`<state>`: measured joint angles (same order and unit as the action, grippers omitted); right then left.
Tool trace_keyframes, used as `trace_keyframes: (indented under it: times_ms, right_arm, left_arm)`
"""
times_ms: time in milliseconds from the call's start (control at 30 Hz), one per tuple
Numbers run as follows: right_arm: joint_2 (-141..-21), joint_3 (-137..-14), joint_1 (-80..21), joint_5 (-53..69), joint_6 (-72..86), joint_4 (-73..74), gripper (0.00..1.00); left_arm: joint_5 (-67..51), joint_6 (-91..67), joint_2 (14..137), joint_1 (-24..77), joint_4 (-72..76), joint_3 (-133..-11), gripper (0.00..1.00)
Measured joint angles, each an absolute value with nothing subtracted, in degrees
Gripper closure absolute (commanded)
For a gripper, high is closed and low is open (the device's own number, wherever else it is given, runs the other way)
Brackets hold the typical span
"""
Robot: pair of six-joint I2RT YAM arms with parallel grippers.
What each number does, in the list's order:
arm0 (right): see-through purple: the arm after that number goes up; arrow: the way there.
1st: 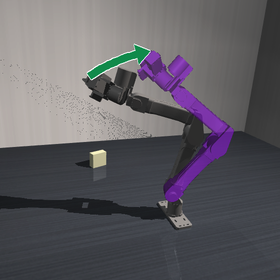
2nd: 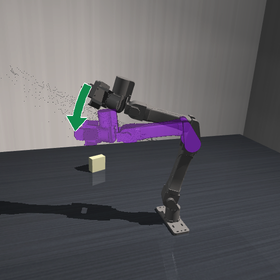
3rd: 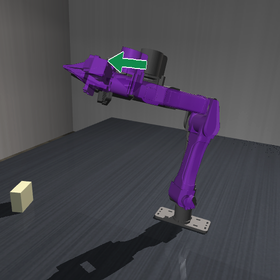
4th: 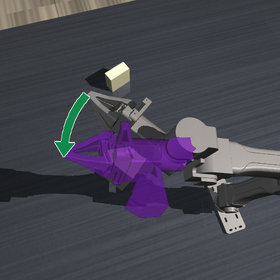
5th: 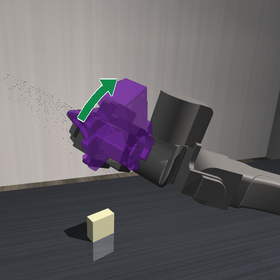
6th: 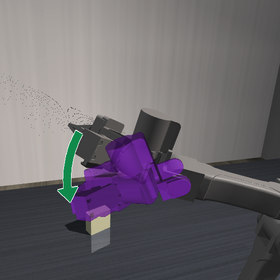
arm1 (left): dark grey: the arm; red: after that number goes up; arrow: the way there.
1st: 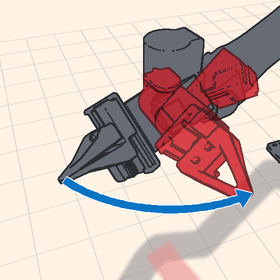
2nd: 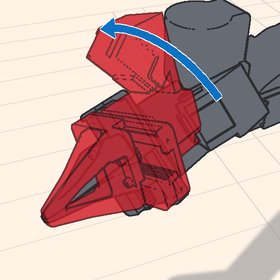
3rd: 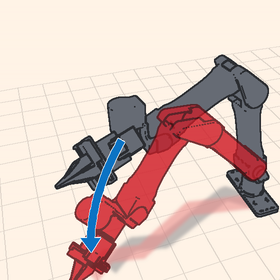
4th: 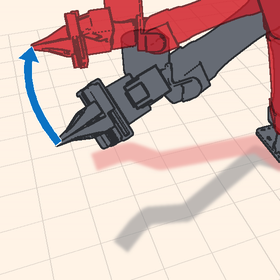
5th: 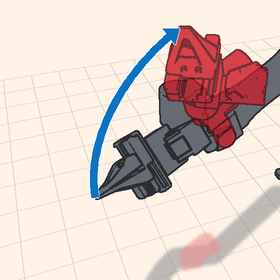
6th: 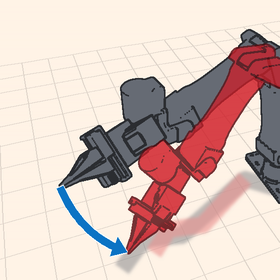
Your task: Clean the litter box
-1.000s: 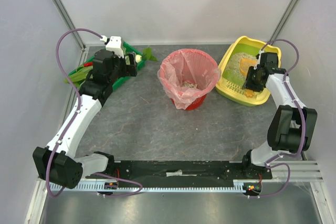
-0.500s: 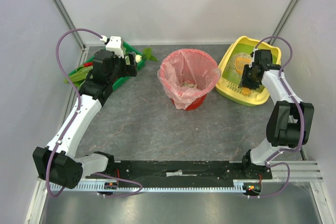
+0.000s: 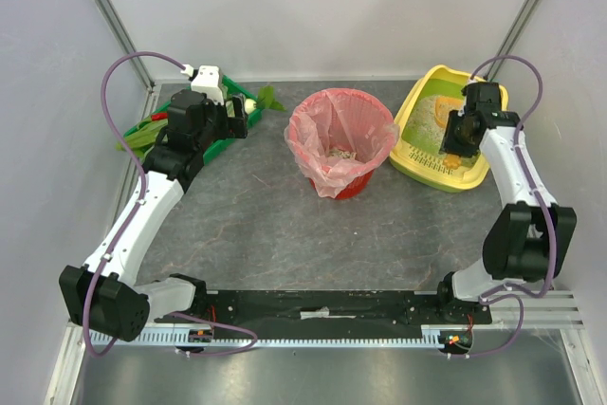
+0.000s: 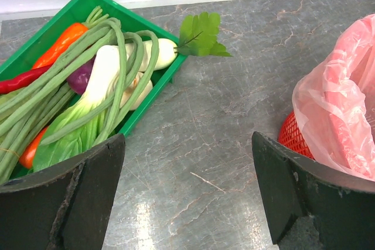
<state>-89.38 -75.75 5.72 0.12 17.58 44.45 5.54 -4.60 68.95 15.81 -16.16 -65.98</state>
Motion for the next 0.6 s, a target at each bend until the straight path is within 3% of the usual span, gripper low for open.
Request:
trace_keyframes:
  times_ms: [300, 600]
  right_arm:
    - [-82.41, -78.91, 4.21, -1.41, 18.55, 48.80, 1.00]
    - [-83.05, -93.03, -4.89, -1.13, 20.62, 51.81, 1.00]
  left_arm:
    - [5.41, -4.62, 68.95, 15.81, -16.14, -65.93, 0.06]
    - [5.48, -4.67, 68.95, 15.81, -16.73, -65.14, 0.06]
